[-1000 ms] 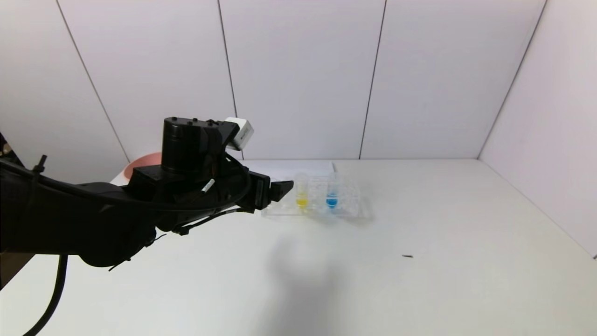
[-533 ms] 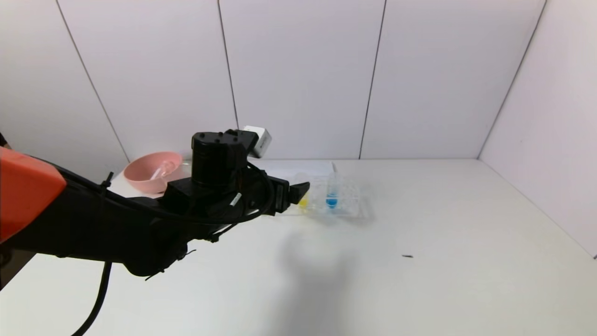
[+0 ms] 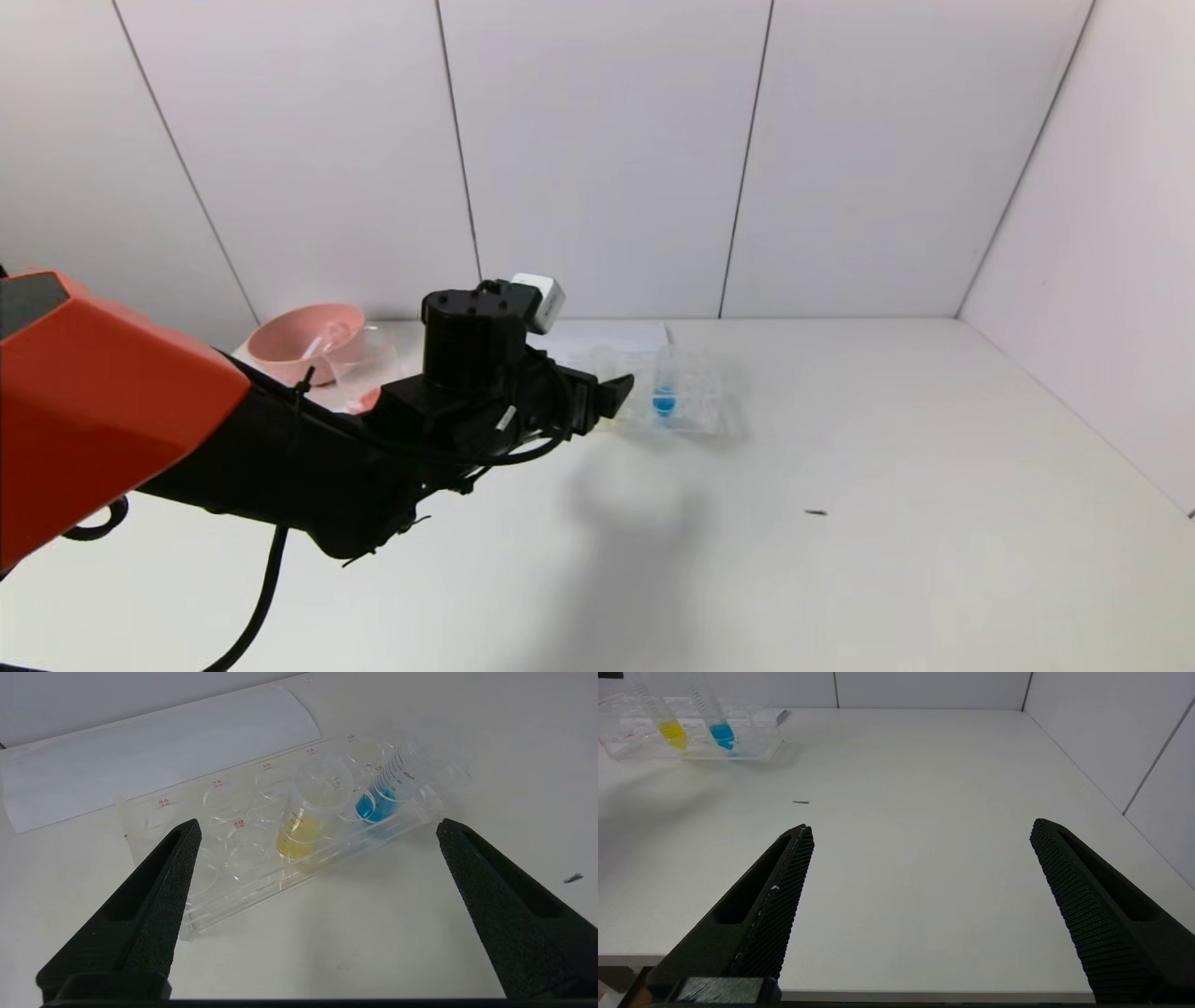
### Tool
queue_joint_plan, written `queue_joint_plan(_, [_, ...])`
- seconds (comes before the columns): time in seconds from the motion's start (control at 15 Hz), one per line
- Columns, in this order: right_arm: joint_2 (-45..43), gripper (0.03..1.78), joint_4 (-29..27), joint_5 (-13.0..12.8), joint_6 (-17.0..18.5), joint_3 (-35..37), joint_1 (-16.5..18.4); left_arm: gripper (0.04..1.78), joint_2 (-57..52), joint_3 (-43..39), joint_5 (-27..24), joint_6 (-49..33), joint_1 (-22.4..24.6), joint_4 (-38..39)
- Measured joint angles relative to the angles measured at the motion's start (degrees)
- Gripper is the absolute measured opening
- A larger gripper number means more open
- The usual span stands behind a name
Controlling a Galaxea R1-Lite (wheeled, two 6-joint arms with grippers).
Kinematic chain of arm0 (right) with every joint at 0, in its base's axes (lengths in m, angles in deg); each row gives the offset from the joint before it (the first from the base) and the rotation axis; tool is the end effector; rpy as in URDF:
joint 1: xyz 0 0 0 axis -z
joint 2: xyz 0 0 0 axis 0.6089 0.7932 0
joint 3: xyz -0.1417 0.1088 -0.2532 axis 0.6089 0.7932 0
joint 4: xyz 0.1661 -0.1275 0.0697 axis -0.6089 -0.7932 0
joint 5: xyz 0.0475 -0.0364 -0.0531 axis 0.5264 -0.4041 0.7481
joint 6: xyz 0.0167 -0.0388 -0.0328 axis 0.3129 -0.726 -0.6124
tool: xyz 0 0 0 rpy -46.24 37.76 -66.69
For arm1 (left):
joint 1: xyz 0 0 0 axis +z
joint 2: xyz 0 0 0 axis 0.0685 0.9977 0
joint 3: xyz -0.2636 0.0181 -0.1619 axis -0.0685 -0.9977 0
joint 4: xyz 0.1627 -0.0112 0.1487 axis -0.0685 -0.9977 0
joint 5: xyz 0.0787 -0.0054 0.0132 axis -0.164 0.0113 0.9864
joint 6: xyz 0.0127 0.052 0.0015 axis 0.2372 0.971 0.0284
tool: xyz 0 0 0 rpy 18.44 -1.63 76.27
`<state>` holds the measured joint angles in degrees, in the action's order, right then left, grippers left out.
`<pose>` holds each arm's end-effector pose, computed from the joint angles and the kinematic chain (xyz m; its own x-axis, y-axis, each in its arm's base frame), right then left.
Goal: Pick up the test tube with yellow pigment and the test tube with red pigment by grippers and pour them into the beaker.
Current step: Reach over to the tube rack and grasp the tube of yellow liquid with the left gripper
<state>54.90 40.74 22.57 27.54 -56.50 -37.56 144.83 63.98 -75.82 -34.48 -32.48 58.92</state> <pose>0.0310 0.0000 0.0778 0.9999 -0.0009 0.0133 0.0009 1.0000 0.0031 0.3450 -0.2495 0.1184 0.8276 -0.5184 -0.2152 0.5097 0.8547 -0.0984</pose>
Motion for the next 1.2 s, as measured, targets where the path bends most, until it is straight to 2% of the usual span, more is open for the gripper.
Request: queue_joint_plan(1.2, [0.0,1.7,-0.02,0.0,-0.02,0.0,0.0,1.76,10.45,8.33,1.46,0.49,0.88,2.66])
